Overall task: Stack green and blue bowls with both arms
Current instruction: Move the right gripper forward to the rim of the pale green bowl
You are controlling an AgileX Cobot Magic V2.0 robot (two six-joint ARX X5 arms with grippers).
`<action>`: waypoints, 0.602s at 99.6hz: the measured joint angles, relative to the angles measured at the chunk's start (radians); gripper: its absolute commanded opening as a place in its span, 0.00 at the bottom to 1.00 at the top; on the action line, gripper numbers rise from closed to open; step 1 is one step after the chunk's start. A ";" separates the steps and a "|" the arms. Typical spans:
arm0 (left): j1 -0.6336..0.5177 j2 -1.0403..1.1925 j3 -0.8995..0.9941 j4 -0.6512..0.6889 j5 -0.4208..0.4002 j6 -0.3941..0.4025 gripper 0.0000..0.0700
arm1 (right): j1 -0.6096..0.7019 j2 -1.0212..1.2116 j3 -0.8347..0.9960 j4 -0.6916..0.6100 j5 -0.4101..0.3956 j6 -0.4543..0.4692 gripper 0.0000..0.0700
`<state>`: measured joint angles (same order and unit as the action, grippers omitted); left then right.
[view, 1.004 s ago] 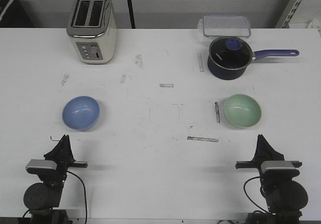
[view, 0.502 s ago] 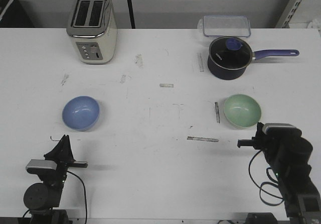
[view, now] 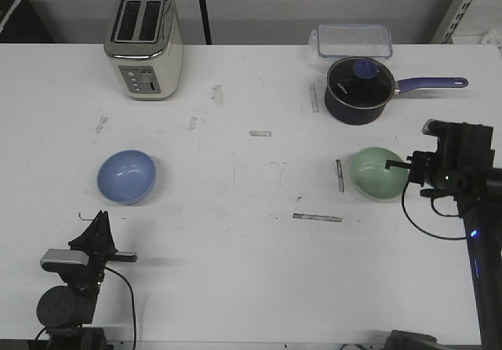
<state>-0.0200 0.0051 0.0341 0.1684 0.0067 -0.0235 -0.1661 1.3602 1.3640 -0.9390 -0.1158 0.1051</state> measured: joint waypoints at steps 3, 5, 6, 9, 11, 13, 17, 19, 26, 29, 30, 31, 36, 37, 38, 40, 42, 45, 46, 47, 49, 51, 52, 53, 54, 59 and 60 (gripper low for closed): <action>0.000 0.000 0.000 0.000 0.000 0.000 0.00 | -0.015 0.032 0.017 -0.004 -0.032 0.005 0.10; 0.000 0.000 0.000 0.000 0.000 0.000 0.00 | -0.024 0.051 0.027 -0.007 -0.053 0.005 0.16; 0.000 0.000 0.000 0.000 0.000 0.000 0.00 | -0.028 0.061 0.031 -0.008 -0.064 0.006 0.19; 0.000 0.000 0.000 0.000 0.000 0.000 0.00 | -0.040 0.086 0.037 -0.006 -0.092 0.008 0.30; 0.000 0.000 0.000 0.000 0.000 0.000 0.00 | -0.047 0.101 0.038 -0.005 -0.107 0.008 0.37; 0.000 0.000 0.000 0.000 0.000 0.000 0.00 | -0.054 0.116 0.038 -0.005 -0.120 0.008 0.45; 0.000 0.000 0.000 0.000 0.000 0.000 0.00 | -0.068 0.143 0.038 -0.009 -0.135 0.009 0.59; 0.000 0.000 0.000 0.000 0.000 0.000 0.00 | -0.075 0.157 0.038 -0.010 -0.137 0.009 0.65; 0.000 0.000 0.000 0.000 0.000 0.000 0.00 | -0.095 0.196 0.038 -0.014 -0.142 0.009 0.73; 0.000 0.000 0.000 0.000 0.000 0.000 0.00 | -0.103 0.209 0.038 -0.014 -0.142 0.009 0.74; 0.000 0.000 0.000 0.000 0.000 0.000 0.00 | -0.105 0.212 0.038 -0.014 -0.143 0.009 0.74; 0.000 0.000 0.000 0.000 0.000 0.000 0.00 | -0.107 0.216 0.038 -0.014 -0.143 0.009 0.74; 0.000 0.000 0.000 0.000 0.000 0.000 0.00 | -0.118 0.230 0.038 -0.013 -0.143 0.008 0.74; 0.000 0.000 0.000 0.000 0.000 0.000 0.00 | -0.120 0.232 0.038 -0.013 -0.143 0.008 0.74; 0.000 0.000 0.000 0.000 0.000 0.000 0.00 | -0.122 0.233 0.038 -0.013 -0.143 0.008 0.74; 0.000 0.000 0.000 0.000 0.000 0.000 0.00 | -0.127 0.237 0.038 -0.013 -0.143 0.007 0.74; 0.000 0.000 0.000 0.000 0.000 0.000 0.00 | -0.130 0.238 0.038 -0.011 -0.143 0.007 0.74; 0.000 0.000 0.000 0.000 0.000 0.000 0.00 | -0.135 0.241 0.038 -0.010 -0.143 0.007 0.74; 0.000 0.000 0.000 0.000 0.000 0.000 0.00 | -0.136 0.242 0.038 -0.009 -0.143 0.007 0.74; 0.000 0.000 0.000 0.000 0.000 0.000 0.00 | -0.136 0.244 0.038 -0.008 -0.143 0.007 0.74; 0.000 0.000 0.000 0.000 0.000 0.000 0.00 | -0.137 0.246 0.038 -0.006 -0.143 0.007 0.73; 0.000 0.000 0.000 0.000 0.000 0.000 0.00 | -0.137 0.249 0.038 -0.005 -0.144 0.007 0.73; 0.000 0.000 0.000 0.000 0.000 0.000 0.00 | -0.137 0.251 0.038 -0.005 -0.145 0.007 0.73; 0.000 0.000 0.000 0.000 0.000 0.000 0.00 | -0.137 0.253 0.038 -0.004 -0.145 0.007 0.73; 0.000 0.000 0.000 0.000 0.000 0.000 0.00 | -0.137 0.255 0.038 -0.004 -0.146 0.007 0.73; 0.000 0.000 0.000 0.000 0.000 0.000 0.00 | -0.135 0.268 0.038 0.000 -0.147 0.006 0.73; 0.000 0.000 0.000 0.000 0.000 0.000 0.00 | -0.136 0.271 0.038 0.000 -0.147 0.006 0.73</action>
<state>-0.0200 0.0051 0.0341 0.1684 0.0067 -0.0235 -0.3019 1.6310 1.4017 -0.9390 -0.2626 0.1108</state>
